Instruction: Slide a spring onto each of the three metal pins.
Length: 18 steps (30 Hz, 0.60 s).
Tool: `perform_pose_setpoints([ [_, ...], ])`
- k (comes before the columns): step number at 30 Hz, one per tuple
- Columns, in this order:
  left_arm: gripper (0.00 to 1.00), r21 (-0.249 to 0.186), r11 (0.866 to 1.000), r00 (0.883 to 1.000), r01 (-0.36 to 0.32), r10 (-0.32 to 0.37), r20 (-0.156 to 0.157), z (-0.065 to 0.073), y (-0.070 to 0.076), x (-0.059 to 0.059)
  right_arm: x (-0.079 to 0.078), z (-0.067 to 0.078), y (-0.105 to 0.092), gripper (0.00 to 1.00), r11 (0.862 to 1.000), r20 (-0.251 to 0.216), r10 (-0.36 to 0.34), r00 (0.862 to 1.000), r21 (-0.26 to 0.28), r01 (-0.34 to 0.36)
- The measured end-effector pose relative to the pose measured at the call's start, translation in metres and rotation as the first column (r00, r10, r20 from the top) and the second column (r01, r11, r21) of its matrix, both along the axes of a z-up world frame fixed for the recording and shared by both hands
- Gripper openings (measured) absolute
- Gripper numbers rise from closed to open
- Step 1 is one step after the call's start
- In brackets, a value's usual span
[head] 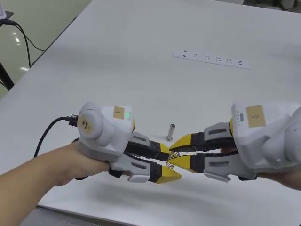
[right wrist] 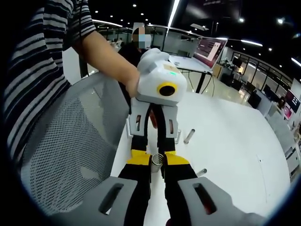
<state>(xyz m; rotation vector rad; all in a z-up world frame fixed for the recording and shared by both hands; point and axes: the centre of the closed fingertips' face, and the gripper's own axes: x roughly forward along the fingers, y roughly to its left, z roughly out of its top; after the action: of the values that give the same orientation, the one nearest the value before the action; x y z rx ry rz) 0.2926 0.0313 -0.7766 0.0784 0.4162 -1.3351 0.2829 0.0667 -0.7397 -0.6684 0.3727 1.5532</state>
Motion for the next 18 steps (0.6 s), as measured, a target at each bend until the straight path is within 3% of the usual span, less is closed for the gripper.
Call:
perform_pose_setpoints([
  [18,0.26,0.002,0.997,0.997,-0.075,0.075,-0.023,0.003,0.024,0.007,0.012,-0.001,-0.006,0.06,0.999,0.024,-0.034,0.999,-0.01,0.034],
])
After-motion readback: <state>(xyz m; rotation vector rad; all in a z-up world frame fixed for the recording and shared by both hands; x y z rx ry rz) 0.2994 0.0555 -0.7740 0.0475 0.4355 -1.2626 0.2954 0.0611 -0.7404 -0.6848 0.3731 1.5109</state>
